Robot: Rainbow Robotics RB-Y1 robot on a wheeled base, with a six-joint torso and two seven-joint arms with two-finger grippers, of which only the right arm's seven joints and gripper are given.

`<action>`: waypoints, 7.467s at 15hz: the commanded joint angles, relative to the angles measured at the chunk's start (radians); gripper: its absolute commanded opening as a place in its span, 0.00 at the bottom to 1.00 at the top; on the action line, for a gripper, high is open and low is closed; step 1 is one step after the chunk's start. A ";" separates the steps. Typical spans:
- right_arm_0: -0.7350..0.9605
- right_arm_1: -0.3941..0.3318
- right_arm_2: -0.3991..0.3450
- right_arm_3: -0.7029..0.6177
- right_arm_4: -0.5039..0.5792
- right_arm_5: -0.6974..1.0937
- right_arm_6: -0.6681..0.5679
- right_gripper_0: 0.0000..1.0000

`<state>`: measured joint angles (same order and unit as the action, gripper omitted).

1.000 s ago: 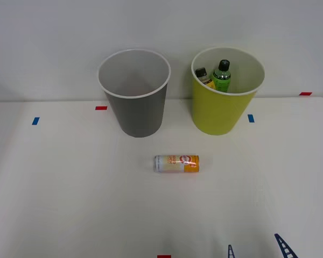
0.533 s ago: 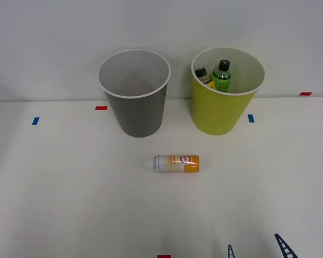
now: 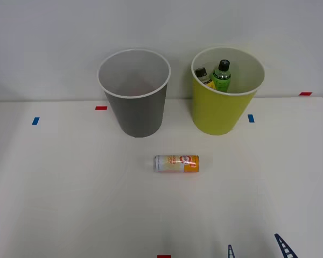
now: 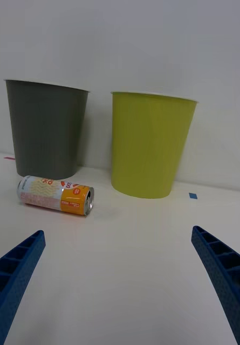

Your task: Put cans in the gray bin, plastic bottles in the light green bin

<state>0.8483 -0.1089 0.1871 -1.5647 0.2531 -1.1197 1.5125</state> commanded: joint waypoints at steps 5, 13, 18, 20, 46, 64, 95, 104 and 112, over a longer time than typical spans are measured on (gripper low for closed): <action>-0.025 0.006 0.021 0.034 -0.040 -0.005 0.008 0.94; -0.015 -0.057 0.064 -0.232 -0.126 0.241 0.051 0.94; -0.012 -0.057 0.083 -0.460 -0.166 0.594 0.064 0.94; -0.014 -0.051 0.092 -0.535 -0.195 0.739 0.072 0.94; -0.689 0.028 0.091 -0.945 -0.161 2.635 -0.867 0.94; -1.117 -0.054 0.193 -0.514 -0.454 2.655 -1.970 0.94; -1.433 0.075 0.175 0.011 -0.434 2.715 -2.191 0.94; -1.434 0.064 0.198 0.011 -0.456 2.718 -2.194 0.94; -1.434 0.038 0.199 0.011 -0.474 2.720 -2.189 0.94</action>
<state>-0.5860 -0.0693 0.3864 -1.5538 -0.2224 1.5998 -0.6769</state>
